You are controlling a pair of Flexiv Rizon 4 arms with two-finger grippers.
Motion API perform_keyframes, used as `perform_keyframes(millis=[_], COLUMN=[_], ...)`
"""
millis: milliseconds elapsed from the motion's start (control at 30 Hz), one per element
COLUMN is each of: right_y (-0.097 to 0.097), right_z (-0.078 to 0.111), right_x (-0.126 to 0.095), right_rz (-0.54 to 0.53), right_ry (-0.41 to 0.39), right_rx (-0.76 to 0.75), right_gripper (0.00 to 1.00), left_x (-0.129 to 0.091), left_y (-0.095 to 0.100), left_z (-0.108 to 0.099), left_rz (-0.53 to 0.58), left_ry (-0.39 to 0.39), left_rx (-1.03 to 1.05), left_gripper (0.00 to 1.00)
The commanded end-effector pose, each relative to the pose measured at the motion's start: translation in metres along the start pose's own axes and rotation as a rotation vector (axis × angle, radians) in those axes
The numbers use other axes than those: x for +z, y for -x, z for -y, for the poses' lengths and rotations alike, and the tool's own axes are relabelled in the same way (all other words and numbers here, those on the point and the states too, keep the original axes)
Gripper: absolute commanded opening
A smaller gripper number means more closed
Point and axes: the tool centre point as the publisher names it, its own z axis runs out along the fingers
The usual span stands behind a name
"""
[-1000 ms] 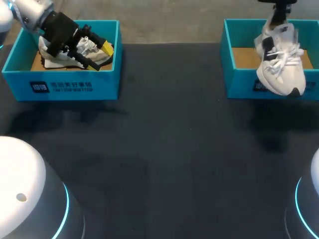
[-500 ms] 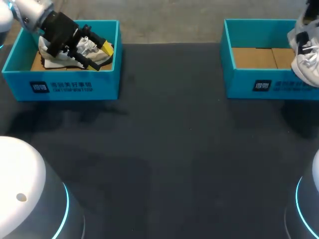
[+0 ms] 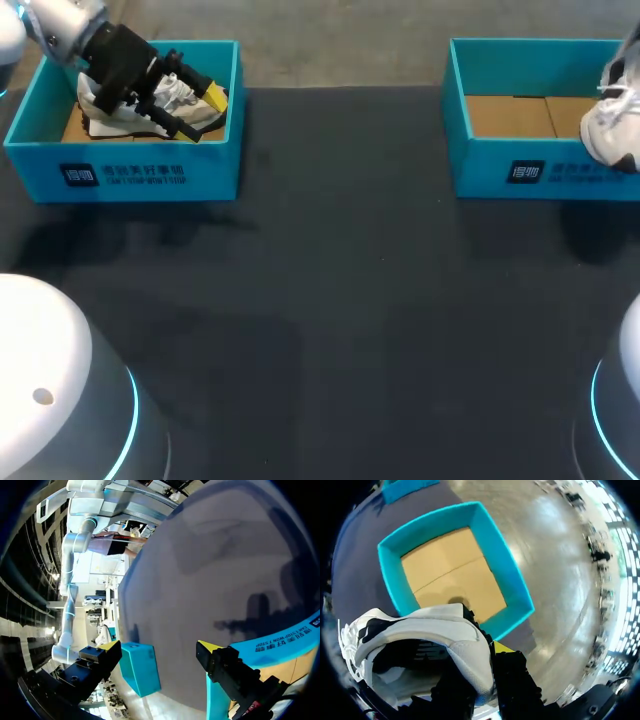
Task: Take the shoe out of the shoebox, open the shoe tongue, remove and reinsert the insole, then place the shoe into the shoebox
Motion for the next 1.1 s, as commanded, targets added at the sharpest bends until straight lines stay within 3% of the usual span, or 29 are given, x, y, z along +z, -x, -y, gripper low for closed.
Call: perform_keyframes(millis=[33,133,433,667,900,1100], right_y=[0.006,0.004,-0.007,-0.016,-0.021,-0.032], right_z=[0.006,0.011,0.023,0.033,0.033,0.026], right_x=[-0.005,-0.004,-0.006,-0.01,-0.014,-0.011], right_rz=[-0.053,-0.066,-0.131,-0.072,-0.004,0.002], right_ry=[-0.101,-0.151,-0.201,-0.276,-0.289,-0.306], right_rx=[0.296,0.436,0.87,1.213,1.356,1.323], right_gripper=[0.0,0.0,0.0,0.0,0.0,0.0], left_x=[0.0,0.0,0.0,0.0,0.0,0.0], left_y=[0.0,0.0,0.0,0.0,0.0,0.0], left_z=[0.0,0.0,0.0,0.0,0.0,0.0], left_rz=[-0.003,-0.003,-0.003,-0.003,-0.003,-0.003], left_ry=[-0.001,-0.001,-0.001,-0.001,-0.001,-0.001], left_rx=[0.001,0.001,0.001,0.001,0.001,0.001], left_gripper=[1.0,1.0,1.0,1.0,1.0,1.0])
